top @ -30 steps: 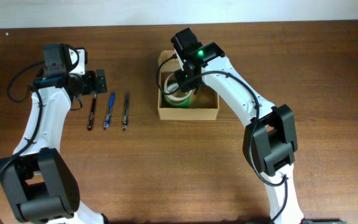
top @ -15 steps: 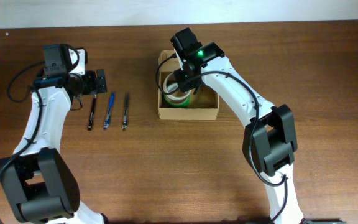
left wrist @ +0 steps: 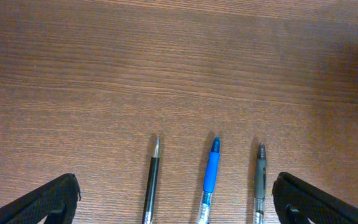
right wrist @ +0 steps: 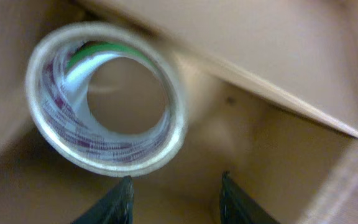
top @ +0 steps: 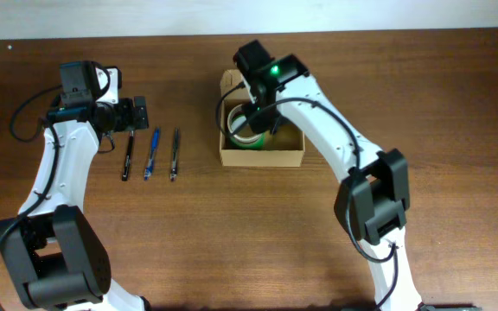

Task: Pack container
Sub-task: 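Lower white tape into the box beside green tape, release, then move right gripper to the black marker and grasp it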

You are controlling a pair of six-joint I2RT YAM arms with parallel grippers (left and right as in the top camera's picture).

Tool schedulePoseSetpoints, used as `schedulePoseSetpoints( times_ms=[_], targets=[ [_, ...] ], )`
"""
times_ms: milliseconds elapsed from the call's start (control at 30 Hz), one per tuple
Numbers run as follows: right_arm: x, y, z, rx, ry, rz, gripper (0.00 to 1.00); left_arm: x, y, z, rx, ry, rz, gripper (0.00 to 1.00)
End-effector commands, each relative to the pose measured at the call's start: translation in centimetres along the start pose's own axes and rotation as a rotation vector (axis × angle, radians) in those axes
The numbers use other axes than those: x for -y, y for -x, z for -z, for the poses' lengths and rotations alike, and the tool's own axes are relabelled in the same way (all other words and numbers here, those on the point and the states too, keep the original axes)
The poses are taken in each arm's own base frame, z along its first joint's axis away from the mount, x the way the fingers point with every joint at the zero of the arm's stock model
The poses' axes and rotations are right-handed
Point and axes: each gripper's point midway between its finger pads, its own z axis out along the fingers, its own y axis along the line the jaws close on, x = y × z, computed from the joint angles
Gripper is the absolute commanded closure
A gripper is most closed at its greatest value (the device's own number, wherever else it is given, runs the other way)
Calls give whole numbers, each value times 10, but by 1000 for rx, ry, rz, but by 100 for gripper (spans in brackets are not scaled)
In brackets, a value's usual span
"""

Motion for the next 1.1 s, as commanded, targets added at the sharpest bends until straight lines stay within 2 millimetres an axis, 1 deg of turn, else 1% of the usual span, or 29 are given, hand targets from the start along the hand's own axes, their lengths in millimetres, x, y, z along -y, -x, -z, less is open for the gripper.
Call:
schedulePoseSetpoints(
  times_ms=[0, 33, 67, 100, 133, 167, 200, 233, 267, 300, 333, 400, 433, 467, 500, 567, 600, 633, 667, 700, 733, 800, 833, 867, 900, 967, 1000, 1067],
  targets=[
    [34, 35, 90, 206, -77, -52, 56, -3, 4, -1, 4, 6, -17, 1],
    [42, 38, 116, 253, -97, -65, 55, -3, 4, -1, 4, 6, -16, 1],
    [48, 40, 136, 294, -109, -76, 55, -3, 4, -1, 4, 6, -17, 1],
    [56, 41, 162, 348, -120, -92, 53, -3, 4, -1, 4, 6, -16, 1],
    [61, 41, 179, 386, -128, -104, 53, -3, 4, -1, 4, 6, -16, 1],
    [68, 38, 200, 428, -145, -119, 53, -3, 4, -1, 4, 6, -16, 1],
    [79, 34, 222, 470, -172, -140, 53, -3, 4, -1, 4, 6, -16, 1],
    [91, 26, 239, 497, -202, -163, 53, -3, 4, -1, 4, 6, -16, 1],
    [104, 17, 255, 517, -229, -188, 53, -3, 4, -1, 4, 5, -16, 1],
    [121, 4, 273, 539, -254, -229, 53, -3, 4, -1, 4, 6, -16, 1],
    [133, -6, 284, 553, -266, -259, 53, -3, 4, -1, 4, 6, -16, 1],
    [167, -35, 307, 578, -308, -345, 53, -3, 4, -1, 4, 6, -16, 1],
    [186, -53, 315, 586, -332, -403, 53, -3, 4, -1, 4, 6, -16, 1],
    [201, -70, 319, 590, -352, -463, 53, -3, 4, -1, 4, 6, -16, 1],
    [217, -91, 321, 587, -369, -522, 52, -3, 4, -1, 4, 6, -16, 1],
    [237, -127, 313, 570, -378, -609, 52, -3, 4, -1, 4, 6, -16, 1],
    [245, -147, 303, 549, -378, -655, 52, -3, 4, -1, 4, 6, -16, 1],
    [249, -163, 291, 524, -372, -686, 51, -3, 4, -1, 4, 6, -16, 1],
    [252, -180, 273, 483, -359, -719, 48, -3, 4, -1, 4, 6, -16, 1],
    [252, -193, 258, 444, -346, -739, 47, -3, 4, -1, 4, 6, -16, 1],
    [250, -205, 239, 391, -323, -758, 46, -3, 4, -1, 4, 6, -16, 1],
    [243, -229, 187, 260, -269, -785, 44, -3, 4, -1, 4, 6, -16, 1],
    [241, -235, 167, 215, -251, -788, 43, -3, 4, -1, 4, 6, -16, 1],
    [236, -238, 142, 171, -220, -773, 37, -3, 4, -1, 4, 6, -16, 1],
    [227, -238, 110, 129, -146, -727, 34, -3, 4, -1, 4, 6, -16, 1],
    [219, -238, 80, 81, -81, -698, 34, -3, 4, -1, 4, 6, -16, 1],
    [218, -241, 66, 45, -69, -702, 35, -3, 4, -1, 4, 6, -16, 1],
    [217, -246, 44, -28, -47, -688, 35, -3, 4, -1, 4, 6, -16, 1]
  ],
)
